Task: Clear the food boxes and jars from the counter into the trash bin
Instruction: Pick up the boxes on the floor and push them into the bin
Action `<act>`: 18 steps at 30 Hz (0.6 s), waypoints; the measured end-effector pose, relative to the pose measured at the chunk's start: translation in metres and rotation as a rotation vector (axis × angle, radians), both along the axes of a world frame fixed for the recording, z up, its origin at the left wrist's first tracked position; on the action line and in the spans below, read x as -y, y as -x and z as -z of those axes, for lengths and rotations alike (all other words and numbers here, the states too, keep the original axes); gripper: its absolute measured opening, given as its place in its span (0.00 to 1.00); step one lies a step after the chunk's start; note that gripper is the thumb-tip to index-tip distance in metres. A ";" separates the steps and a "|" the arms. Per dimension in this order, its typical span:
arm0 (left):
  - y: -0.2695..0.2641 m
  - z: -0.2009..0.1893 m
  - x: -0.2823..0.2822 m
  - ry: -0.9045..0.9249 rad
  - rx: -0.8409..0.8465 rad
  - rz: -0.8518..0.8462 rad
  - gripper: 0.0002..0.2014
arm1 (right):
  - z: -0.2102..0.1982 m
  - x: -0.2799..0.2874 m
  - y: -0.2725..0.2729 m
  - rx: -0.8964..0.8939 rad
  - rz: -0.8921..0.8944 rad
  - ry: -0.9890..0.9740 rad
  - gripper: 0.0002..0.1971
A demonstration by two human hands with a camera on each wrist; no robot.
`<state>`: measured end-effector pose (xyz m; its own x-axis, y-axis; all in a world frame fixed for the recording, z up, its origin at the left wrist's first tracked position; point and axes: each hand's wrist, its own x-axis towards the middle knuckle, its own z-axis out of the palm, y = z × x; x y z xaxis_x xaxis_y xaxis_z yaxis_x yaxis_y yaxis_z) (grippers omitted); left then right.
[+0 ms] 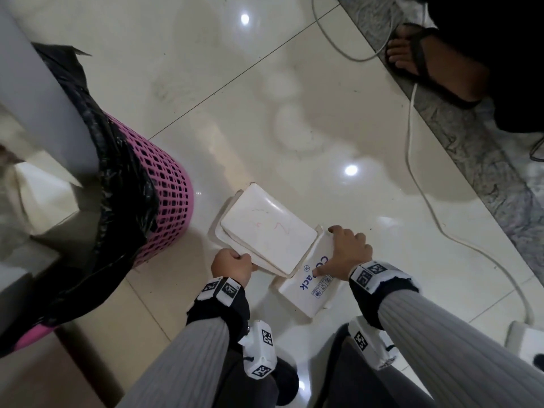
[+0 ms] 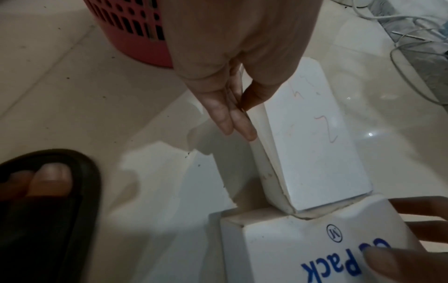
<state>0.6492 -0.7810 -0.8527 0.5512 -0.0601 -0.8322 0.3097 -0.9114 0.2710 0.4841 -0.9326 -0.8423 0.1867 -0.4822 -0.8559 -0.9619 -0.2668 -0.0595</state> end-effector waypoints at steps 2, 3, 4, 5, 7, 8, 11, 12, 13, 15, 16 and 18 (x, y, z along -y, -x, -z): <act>0.003 0.001 -0.007 -0.012 0.008 -0.024 0.05 | 0.004 -0.009 0.002 -0.012 -0.050 -0.001 0.54; 0.004 0.004 -0.012 -0.012 0.016 -0.047 0.06 | 0.008 -0.013 0.003 -0.013 -0.059 0.001 0.54; 0.005 0.006 -0.017 -0.016 0.022 -0.069 0.05 | 0.011 -0.017 0.005 -0.013 -0.067 0.005 0.54; 0.006 0.009 -0.022 -0.020 0.026 -0.082 0.04 | 0.015 -0.021 0.007 -0.008 -0.071 0.012 0.54; 0.006 0.016 -0.033 -0.018 0.030 -0.097 0.03 | 0.020 -0.026 0.011 0.020 -0.061 0.039 0.50; 0.006 0.018 -0.037 -0.018 0.039 -0.086 0.03 | 0.022 -0.028 0.014 0.037 -0.041 0.054 0.48; 0.007 0.022 -0.047 -0.002 0.055 -0.082 0.02 | 0.024 -0.029 0.019 0.066 0.033 0.076 0.47; 0.007 0.022 -0.049 0.005 0.060 -0.083 0.02 | 0.024 -0.029 0.019 0.067 0.044 0.077 0.47; 0.007 0.025 -0.051 0.009 0.065 -0.085 0.03 | 0.023 -0.028 0.020 0.062 0.049 0.073 0.48; 0.009 0.026 -0.052 0.012 0.069 -0.093 0.03 | 0.022 -0.027 0.021 0.045 0.061 0.065 0.49; 0.010 0.027 -0.052 0.009 0.068 -0.097 0.03 | 0.022 -0.026 0.021 0.040 0.064 0.063 0.49; 0.012 0.028 -0.052 0.011 0.068 -0.109 0.03 | 0.021 -0.025 0.024 0.047 0.072 0.052 0.50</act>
<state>0.6376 -0.7287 -0.8809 0.6101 -0.0058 -0.7923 0.3874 -0.8701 0.3046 0.4605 -0.9080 -0.8634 0.1893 -0.5390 -0.8208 -0.9751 -0.2012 -0.0928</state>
